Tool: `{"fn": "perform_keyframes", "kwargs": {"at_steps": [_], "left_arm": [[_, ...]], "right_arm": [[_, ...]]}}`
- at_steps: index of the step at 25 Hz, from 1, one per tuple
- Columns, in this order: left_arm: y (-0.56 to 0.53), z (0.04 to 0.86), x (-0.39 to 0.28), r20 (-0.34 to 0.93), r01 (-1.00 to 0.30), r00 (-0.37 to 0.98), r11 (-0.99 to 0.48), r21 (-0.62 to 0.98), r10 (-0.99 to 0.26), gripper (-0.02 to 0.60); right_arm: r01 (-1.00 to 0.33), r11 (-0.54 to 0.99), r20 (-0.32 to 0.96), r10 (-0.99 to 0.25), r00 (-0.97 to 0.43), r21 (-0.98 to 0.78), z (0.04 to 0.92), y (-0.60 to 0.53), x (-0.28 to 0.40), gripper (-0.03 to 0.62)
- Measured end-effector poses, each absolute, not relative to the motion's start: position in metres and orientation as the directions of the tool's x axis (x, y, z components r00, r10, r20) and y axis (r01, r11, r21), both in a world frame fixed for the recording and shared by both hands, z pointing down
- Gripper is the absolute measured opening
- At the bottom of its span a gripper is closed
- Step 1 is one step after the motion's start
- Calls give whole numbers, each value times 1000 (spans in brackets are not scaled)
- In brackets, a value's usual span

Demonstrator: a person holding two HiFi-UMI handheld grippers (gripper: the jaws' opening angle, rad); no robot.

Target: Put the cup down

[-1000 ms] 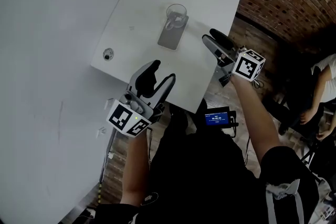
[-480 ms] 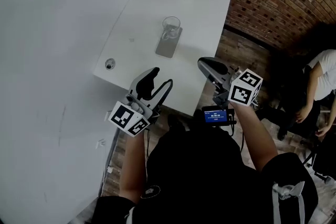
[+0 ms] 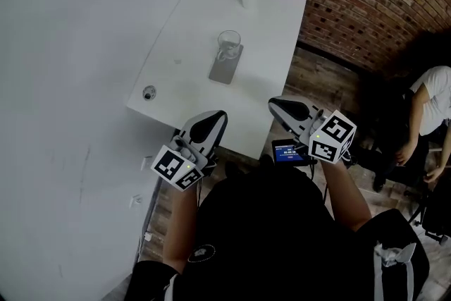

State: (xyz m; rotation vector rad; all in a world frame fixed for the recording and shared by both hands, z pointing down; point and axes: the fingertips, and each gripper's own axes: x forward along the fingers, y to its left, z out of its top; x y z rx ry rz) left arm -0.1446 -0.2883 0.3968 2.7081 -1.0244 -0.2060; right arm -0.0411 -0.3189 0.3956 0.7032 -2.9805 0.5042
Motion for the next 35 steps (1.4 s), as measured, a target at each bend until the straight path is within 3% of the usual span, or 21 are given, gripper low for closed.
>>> {"fn": "perform_keyframes", "kwargs": {"at_steps": [12,35], "left_arm": [[-286,396,-130,-25,-586,791,-767,261,-612,8],[-290,408,-136,5,-605,776,-742,289,-630,8]], "right_arm": [[-492,818,126,-477,-870,-298,407,-332,-29,14],[-539,796,135,-523,-842,-277,421,-341,-31,14]]}}
